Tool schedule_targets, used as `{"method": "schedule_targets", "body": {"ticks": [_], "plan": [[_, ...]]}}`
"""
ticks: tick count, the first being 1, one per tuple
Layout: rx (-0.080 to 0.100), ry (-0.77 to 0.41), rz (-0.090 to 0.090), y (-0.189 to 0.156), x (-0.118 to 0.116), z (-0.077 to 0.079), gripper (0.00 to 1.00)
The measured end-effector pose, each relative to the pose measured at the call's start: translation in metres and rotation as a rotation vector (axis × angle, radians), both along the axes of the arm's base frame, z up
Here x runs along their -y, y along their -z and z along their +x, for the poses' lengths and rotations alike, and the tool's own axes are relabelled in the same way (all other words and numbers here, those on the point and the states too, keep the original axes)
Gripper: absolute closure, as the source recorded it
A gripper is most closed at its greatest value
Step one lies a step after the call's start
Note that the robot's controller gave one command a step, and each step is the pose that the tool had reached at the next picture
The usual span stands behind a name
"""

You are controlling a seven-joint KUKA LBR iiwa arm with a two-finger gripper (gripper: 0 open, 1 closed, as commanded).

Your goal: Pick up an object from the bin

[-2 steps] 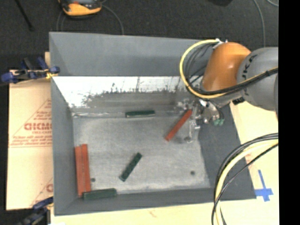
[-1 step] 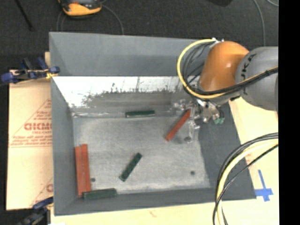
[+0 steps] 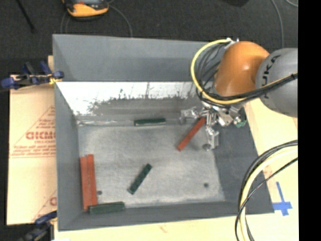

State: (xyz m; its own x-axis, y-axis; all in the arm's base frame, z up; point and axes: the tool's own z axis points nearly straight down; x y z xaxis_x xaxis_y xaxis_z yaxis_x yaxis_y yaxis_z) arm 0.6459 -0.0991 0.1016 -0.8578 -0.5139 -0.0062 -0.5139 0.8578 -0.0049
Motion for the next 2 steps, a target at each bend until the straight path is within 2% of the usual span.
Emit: {"method": "schedule_targets", "body": {"ticks": [1, 2], "plan": [[0.001, 0.024, 0.002, 0.0301, -0.0094, -0.0014, 0.00], [0.003, -0.139, -0.002, 0.0281, -0.0066, -0.0056, 1.00]]}}
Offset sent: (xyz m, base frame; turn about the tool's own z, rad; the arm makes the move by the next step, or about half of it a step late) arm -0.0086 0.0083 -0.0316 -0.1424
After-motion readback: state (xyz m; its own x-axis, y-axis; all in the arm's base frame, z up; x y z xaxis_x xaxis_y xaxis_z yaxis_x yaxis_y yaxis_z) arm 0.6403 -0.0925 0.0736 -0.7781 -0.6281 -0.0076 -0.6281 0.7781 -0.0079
